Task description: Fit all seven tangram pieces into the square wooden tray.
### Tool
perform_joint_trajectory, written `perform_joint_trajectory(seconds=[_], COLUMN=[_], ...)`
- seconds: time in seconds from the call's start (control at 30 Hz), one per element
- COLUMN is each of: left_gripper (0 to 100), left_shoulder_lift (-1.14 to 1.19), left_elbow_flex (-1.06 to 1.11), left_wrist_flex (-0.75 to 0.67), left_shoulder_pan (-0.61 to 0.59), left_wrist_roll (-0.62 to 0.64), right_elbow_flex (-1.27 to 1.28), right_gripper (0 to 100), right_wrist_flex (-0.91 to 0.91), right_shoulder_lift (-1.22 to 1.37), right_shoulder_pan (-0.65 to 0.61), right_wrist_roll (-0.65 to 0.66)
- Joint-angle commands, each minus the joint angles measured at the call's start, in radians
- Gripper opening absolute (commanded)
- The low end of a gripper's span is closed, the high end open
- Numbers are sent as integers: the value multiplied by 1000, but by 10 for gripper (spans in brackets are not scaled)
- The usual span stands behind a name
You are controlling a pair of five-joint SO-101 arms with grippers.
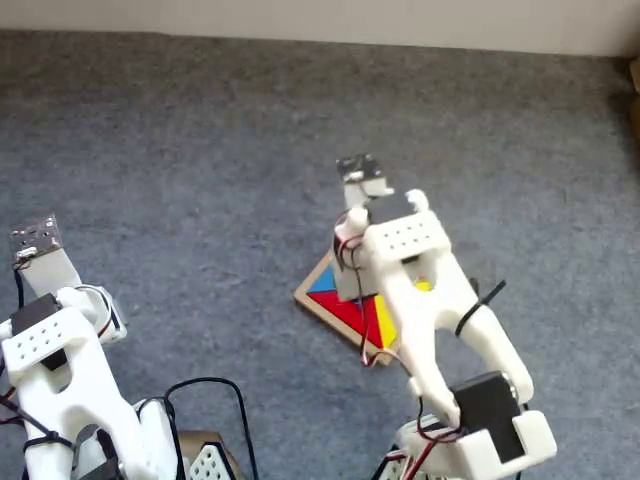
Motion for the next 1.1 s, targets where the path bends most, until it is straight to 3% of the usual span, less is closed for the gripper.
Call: perform_joint_trajectory(seconds=[0.0, 0.3, 0.5, 0.77, 0.9, 1.07], left_gripper=[178, 177, 177, 177, 177, 177], left_shoulder_lift=[-10, -10, -10, -10, -10, -10], left_elbow_flex=[-44, -44, -44, -44, -44, -44], left_wrist_flex=[-8, -8, -8, -8, -8, -8], left_shoulder_pan=[12, 12, 12, 12, 12, 12], left_wrist_roll=[6, 8, 8, 8, 8, 8], right_elbow_flex=[71, 243, 242, 240, 173, 101], right_gripper=[5, 5, 5, 5, 5, 5], right_wrist_flex=[-114, -294, -300, -453, -437, -255], right_shoulder_lift=[-62, -15, -7, -16, -18, -18], right_shoulder_pan=[-42, 22, 154, 254, 254, 203], right_wrist_roll=[12, 25, 212, 244, 239, 239])
